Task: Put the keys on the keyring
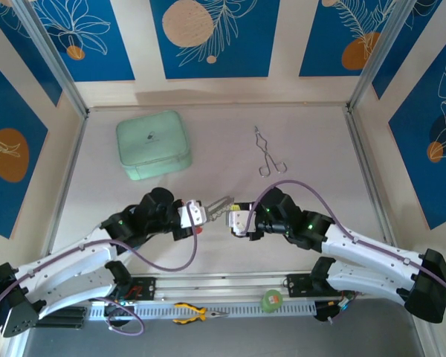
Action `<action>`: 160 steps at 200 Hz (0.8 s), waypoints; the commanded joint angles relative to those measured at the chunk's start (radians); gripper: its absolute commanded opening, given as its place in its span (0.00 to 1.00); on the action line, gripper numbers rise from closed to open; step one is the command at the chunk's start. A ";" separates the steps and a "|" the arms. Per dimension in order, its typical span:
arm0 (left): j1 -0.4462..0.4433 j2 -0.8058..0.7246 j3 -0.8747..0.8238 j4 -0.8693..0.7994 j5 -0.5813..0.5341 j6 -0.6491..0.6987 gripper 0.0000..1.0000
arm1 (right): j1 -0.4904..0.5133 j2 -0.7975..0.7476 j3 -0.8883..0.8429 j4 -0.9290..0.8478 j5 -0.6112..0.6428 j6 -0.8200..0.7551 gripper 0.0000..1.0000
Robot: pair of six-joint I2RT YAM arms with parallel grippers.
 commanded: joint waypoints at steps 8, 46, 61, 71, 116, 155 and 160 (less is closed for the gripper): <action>0.003 0.011 0.071 -0.120 0.068 -0.312 0.00 | 0.022 0.001 -0.023 0.115 0.185 -0.117 0.49; 0.003 -0.009 0.073 -0.111 0.112 -0.391 0.00 | 0.029 -0.012 -0.059 0.251 0.245 -0.191 0.50; 0.003 -0.013 0.073 -0.101 0.121 -0.407 0.00 | 0.029 -0.016 -0.057 0.248 0.227 -0.210 0.50; 0.003 -0.013 0.073 -0.094 0.130 -0.413 0.00 | 0.030 -0.014 -0.056 0.243 0.214 -0.220 0.50; 0.003 -0.014 0.070 -0.074 0.151 -0.433 0.00 | 0.045 0.017 -0.048 0.241 0.191 -0.275 0.50; 0.003 -0.017 0.065 -0.062 0.156 -0.443 0.00 | 0.050 0.043 -0.050 0.230 0.195 -0.305 0.51; 0.003 -0.018 0.064 -0.060 0.159 -0.443 0.00 | 0.050 0.043 -0.051 0.235 0.195 -0.305 0.51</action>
